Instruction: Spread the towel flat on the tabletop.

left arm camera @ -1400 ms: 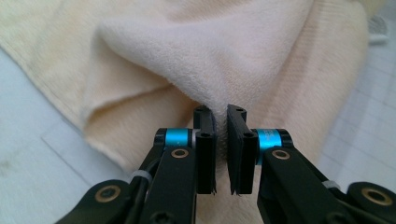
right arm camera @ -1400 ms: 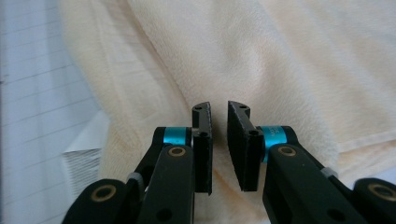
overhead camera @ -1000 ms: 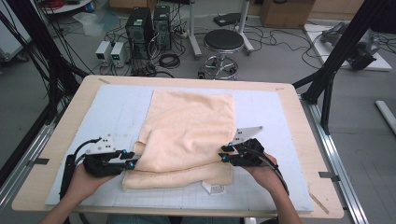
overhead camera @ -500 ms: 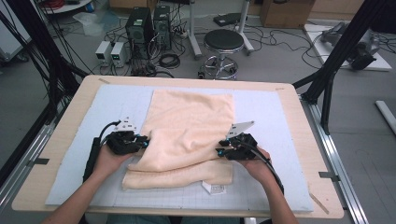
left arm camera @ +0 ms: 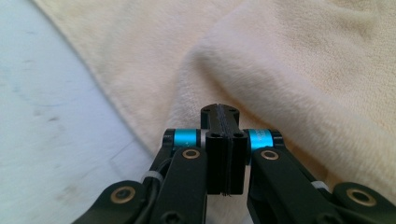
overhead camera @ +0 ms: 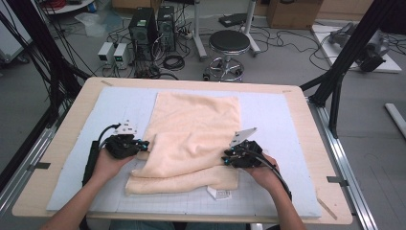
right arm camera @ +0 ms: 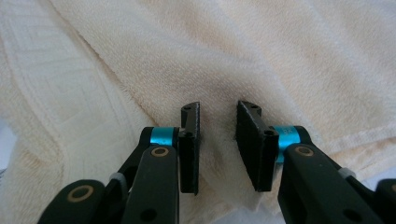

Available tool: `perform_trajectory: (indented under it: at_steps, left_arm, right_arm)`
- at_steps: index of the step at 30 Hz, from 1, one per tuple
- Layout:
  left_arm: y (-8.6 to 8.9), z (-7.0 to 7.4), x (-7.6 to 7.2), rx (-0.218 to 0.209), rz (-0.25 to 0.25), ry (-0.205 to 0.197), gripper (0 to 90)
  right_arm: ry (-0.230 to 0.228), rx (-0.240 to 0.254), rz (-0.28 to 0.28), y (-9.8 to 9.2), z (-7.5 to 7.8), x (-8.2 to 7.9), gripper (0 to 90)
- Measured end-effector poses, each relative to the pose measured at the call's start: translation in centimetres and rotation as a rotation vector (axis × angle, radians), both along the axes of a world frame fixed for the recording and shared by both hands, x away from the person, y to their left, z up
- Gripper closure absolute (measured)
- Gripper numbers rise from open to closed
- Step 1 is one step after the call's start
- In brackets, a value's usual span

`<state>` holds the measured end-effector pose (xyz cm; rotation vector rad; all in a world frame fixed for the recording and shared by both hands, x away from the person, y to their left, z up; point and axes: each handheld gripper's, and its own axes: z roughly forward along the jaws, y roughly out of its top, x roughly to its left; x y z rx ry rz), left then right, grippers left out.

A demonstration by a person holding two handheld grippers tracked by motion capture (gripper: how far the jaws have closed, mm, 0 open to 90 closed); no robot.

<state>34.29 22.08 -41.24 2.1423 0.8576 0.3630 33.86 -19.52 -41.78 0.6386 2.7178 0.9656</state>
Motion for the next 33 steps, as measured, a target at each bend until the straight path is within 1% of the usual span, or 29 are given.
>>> perform_trajectory:
  at_steps: [1,4,6,7,9,10,11,12,13,14,15,16,17,19,21,22,23,24,25,26,28,29,30,31,33]
  left_arm:
    - [0.7,0.3,-0.2,0.001,0.007,-0.004,89.3]
    - [2.4,0.7,-0.5,-0.012,0.026,-0.011,89.4]
    - [3.2,1.0,-0.8,-0.008,0.04,-0.016,89.8]
    - [3.7,1.1,-0.8,0.0,0.043,-0.02,89.8]
    - [4.5,1.2,-0.8,-0.008,0.065,-0.021,89.8]
    - [4.7,1.3,-0.9,-0.014,0.07,-0.015,89.8]
    - [4.9,1.3,-1.0,-0.028,0.06,-0.014,89.7]
    - [4.9,1.4,-1.1,-0.033,0.049,-0.015,89.6]
    - [4.7,1.4,-1.3,-0.047,0.022,-0.024,89.4]
    - [4.5,1.4,-1.4,-0.049,0.016,-0.024,87.9]
    - [4.1,1.4,-1.6,-0.046,-0.005,-0.024,87.4]
    - [3.8,1.3,-1.6,-0.043,-0.017,-0.02,84.9]
    - [3.2,1.2,-1.6,-0.039,-0.031,-0.015,83.3]
    - [2.3,0.8,-1.4,-0.025,-0.053,-0.008,82.2]
    - [1.3,0.4,-1.1,-0.021,-0.073,0.007,81.4]
    - [1.0,0.2,-1.1,-0.013,-0.082,0.011,81.4]
    - [0.5,0.0,-1.0,-0.009,-0.098,0.025,81.4]
    - [0.4,-0.1,-1.0,-0.009,-0.101,0.026,81.4]
    - [-0.1,-0.3,-1.1,-0.01,-0.119,0.033,81.1]
    - [-0.3,-0.5,-1.1,-0.004,-0.135,0.041,80.1]
    - [-0.9,-0.9,-1.2,-0.01,-0.148,0.053,76.5]
    - [-1.1,-1.1,-1.1,-0.007,-0.161,0.064,74.2]
    - [-1.4,-1.3,-1.1,-0.004,-0.162,0.075,72.0]
    - [-1.6,-1.5,-1.1,0.004,-0.168,0.076,69.9]
    - [-1.9,-1.7,-1.1,0.011,-0.161,0.071,64.8]
  right_arm:
    - [-0.005,-0.003,-0.003,0.0,0.0,-0.1,70.3]
    - [0.002,-0.017,0.004,-0.1,0.1,-0.3,71.5]
    - [0.0,-0.024,0.01,-0.1,0.1,-0.5,71.9]
    - [0.001,-0.025,0.013,-0.2,0.1,-0.7,72.6]
    - [0.015,-0.02,0.011,-0.4,-0.1,-1.0,73.5]
    - [0.016,-0.015,0.007,-0.5,-0.2,-1.2,74.4]
    - [0.018,-0.013,0.009,-0.6,-0.3,-1.4,75.1]
    - [0.024,-0.013,0.009,-0.8,-0.3,-1.7,75.7]
    - [0.023,-0.013,0.012,-0.9,-0.3,-1.8,76.0]
    - [0.032,-0.009,0.018,-1.0,-0.2,-2.1,76.2]
    - [0.035,-0.008,0.017,-1.0,-0.2,-2.1,76.2]
    - [0.033,-0.008,0.019,-1.1,0.0,-2.3,76.1]
    - [0.025,-0.006,0.021,-1.2,0.2,-2.3,75.9]
    - [-0.004,0.017,0.017,-1.4,1.1,-2.3,74.9]
    - [-0.036,0.037,0.007,-1.5,1.9,-2.2,72.4]
    - [-0.051,0.052,-0.01,-1.6,2.3,-2.0,71.0]
    - [-0.062,0.066,-0.013,-1.6,2.6,-1.9,70.4]
    - [-0.075,0.083,-0.022,-1.7,2.8,-1.6,69.1]
    - [-0.077,0.091,-0.027,-1.7,2.9,-1.5,68.7]
    - [-0.082,0.106,-0.03,-1.7,2.9,-1.2,68.0]
    - [-0.072,0.092,-0.038,-1.4,2.5,-0.9,66.0]
    - [-0.065,0.081,-0.035,-1.2,2.2,-0.7,65.7]
    - [-0.059,0.077,-0.029,-1.1,1.8,-0.5,65.6]
    - [-0.049,0.075,-0.027,-0.8,1.5,-0.4,65.2]
    - [-0.038,0.051,-0.021,-0.5,0.7,-0.1,63.6]
